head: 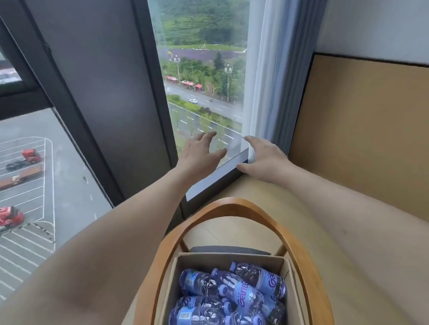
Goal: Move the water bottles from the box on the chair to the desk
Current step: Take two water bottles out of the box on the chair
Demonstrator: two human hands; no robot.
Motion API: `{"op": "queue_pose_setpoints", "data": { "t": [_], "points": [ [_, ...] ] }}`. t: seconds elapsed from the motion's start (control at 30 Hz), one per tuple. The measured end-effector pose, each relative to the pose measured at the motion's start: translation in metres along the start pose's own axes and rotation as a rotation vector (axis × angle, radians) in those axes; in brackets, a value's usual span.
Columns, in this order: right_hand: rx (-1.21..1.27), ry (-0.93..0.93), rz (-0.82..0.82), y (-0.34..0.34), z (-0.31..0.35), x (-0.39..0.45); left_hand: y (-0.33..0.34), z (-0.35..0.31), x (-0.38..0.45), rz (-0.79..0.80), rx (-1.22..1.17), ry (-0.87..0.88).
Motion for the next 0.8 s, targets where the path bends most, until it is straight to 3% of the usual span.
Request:
{"op": "queue_pose_setpoints", "data": {
  "t": [0.27, 0.57, 0.8],
  "points": [
    [0.001, 0.071, 0.199, 0.097, -0.081, 0.038, 0.131, 0.043, 0.002, 0.17, -0.009, -0.144],
    [0.028, 0.213, 0.455, 0.212, -0.158, 0.007, 0.245, 0.089, -0.062, 0.409, 0.018, -0.25],
    [0.024, 0.369, 0.519, 0.271, -0.199, -0.04, 0.29, 0.127, -0.121, 0.427, -0.006, -0.311]
  ]
}}
Point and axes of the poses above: each hand's wrist, its own x-axis towards the middle knuckle, its own y-axis out of the palm, z = x × y, the point moved 9 cm from there along x, towards the middle knuckle, and after that the axes turned 10 degrees about x, right-handed, at the moved point
